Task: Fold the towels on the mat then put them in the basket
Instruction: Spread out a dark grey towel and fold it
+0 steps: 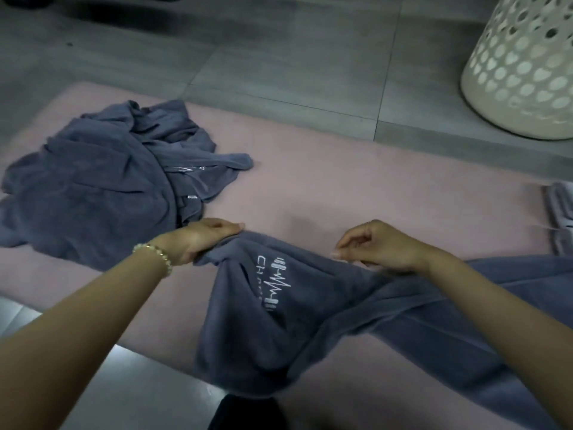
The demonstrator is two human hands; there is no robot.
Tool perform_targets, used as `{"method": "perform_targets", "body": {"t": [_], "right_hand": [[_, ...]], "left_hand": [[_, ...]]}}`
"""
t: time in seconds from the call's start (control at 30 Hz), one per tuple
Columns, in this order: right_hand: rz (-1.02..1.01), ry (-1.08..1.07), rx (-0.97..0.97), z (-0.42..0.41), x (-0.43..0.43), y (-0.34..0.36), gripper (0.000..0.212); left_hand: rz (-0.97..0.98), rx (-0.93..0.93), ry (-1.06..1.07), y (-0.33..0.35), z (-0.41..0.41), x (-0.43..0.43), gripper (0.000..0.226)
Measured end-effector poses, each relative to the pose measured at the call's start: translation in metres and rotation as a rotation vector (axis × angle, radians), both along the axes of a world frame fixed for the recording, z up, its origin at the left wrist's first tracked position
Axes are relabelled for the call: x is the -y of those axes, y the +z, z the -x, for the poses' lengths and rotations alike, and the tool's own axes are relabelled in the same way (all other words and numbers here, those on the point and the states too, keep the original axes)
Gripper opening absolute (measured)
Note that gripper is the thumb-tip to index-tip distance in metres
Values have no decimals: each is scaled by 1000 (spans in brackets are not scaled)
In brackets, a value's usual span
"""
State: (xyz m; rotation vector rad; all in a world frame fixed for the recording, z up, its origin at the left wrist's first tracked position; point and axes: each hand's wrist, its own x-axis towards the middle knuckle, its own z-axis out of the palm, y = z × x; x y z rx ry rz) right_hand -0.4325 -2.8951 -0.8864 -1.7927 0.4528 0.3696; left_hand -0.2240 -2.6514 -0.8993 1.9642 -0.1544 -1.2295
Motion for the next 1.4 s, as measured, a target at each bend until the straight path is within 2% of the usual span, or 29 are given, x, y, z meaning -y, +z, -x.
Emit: {"method": "perform_targets", "body": {"t": [0.07, 0.17, 0.27, 0.37, 0.43, 0.53, 0.6, 0.73, 0.8, 0.87, 0.97, 1.03, 1.07, 1.17, 1.2, 1.27, 1.4], "right_hand": [[74, 33, 21, -3, -13, -15, 14], [138, 159, -32, 1, -31, -38, 25], [178, 339, -131, 18, -51, -57, 40], [248, 435, -104, 39, -71, -78, 60], [368, 435, -34, 47, -76, -87, 53], [436, 494, -22, 49, -77, -87, 34], [272, 419, -82, 46, -73, -82, 23], [-1, 45, -77, 31, -45, -54, 20], [-121, -153, -60, 23, -29, -39, 21], [-207, -261, -51, 14, -11, -25, 28], [-215, -219, -68, -10, 12, -2, 30], [-181, -268, 14, -40, 29, 14, 23], [-137, -366, 101, -59, 39, 19, 20], [185, -672, 339, -109, 75, 17, 15], [300, -691, 354, -117, 84, 10, 25], [415, -628, 335, -116, 86, -11, 43], [434, -364, 393, -65, 23, -56, 29]], "left_hand": [[15, 173, 149, -24, 7, -2, 51], [6, 458, 57, -48, 24, -21, 51], [9, 665, -329, -64, 43, -51, 80], [26, 909, -763, -73, 65, -67, 83], [72, 954, -953, -79, 79, -67, 88], [24, 956, -1029, -94, 86, -61, 102], [-18, 919, -995, -97, 86, -53, 111], [-85, 766, -784, -82, 82, -28, 111], [-42, 547, -666, -69, 77, -15, 96], [24, 283, -498, -51, 63, -4, 72], [40, 4, -354, -10, 24, 14, 64], [112, 10, -237, 21, -8, 38, 50], [158, 85, -105, 31, -25, 54, 43], [306, 373, 331, 36, -68, 90, 31], [336, 432, 429, 30, -73, 96, 36], [293, 515, 455, 2, -69, 93, 52], [-1, 442, 253, -72, -15, 43, 55]]}}
